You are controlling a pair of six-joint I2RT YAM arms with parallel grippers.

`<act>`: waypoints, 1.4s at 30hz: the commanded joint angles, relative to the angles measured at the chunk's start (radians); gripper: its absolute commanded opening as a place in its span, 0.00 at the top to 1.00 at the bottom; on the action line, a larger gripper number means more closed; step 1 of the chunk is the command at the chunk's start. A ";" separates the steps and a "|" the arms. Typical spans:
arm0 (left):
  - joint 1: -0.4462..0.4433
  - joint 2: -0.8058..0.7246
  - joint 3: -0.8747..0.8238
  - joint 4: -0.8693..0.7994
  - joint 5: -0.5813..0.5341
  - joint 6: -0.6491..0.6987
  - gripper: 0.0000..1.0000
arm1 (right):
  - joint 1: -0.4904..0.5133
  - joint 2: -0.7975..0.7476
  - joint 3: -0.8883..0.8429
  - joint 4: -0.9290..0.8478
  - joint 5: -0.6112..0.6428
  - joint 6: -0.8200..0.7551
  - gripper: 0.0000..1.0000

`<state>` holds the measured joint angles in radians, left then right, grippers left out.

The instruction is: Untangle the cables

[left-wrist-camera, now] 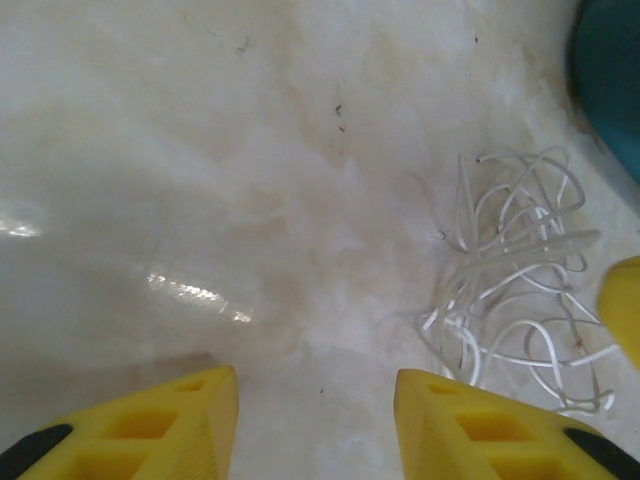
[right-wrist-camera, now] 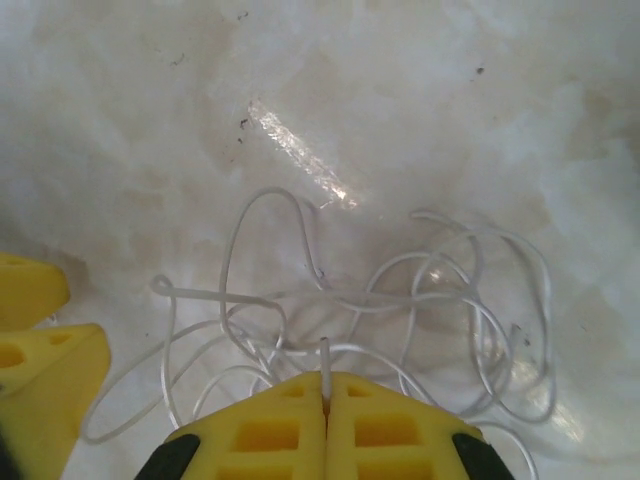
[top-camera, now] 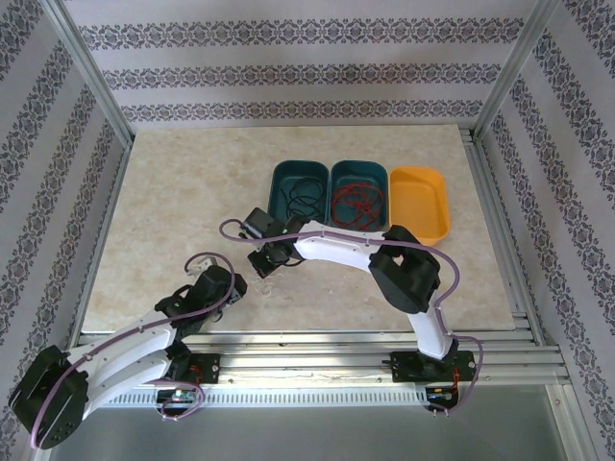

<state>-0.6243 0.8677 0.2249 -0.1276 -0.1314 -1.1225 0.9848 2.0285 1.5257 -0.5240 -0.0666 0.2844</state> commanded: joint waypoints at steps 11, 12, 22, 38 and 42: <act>0.015 0.175 0.098 0.218 0.060 0.045 0.48 | 0.009 -0.240 -0.122 0.034 0.070 0.029 0.99; 0.015 0.189 0.106 0.231 0.073 0.047 0.48 | 0.009 -0.250 -0.128 0.035 0.071 0.029 0.99; 0.015 0.181 0.145 0.232 0.072 0.028 0.48 | 0.009 -0.286 -0.157 0.042 0.104 0.035 1.00; 0.015 0.132 0.167 0.118 0.141 0.141 0.59 | 0.003 -0.285 -0.162 0.064 0.094 0.069 1.00; 0.015 0.253 0.188 0.190 0.178 0.154 0.59 | 0.002 -0.304 -0.171 0.066 0.083 0.079 1.00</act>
<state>-0.6197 1.0687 0.3798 0.0051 0.0055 -1.0069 0.9844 1.7729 1.3689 -0.4698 0.0254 0.3420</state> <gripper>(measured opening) 0.412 0.041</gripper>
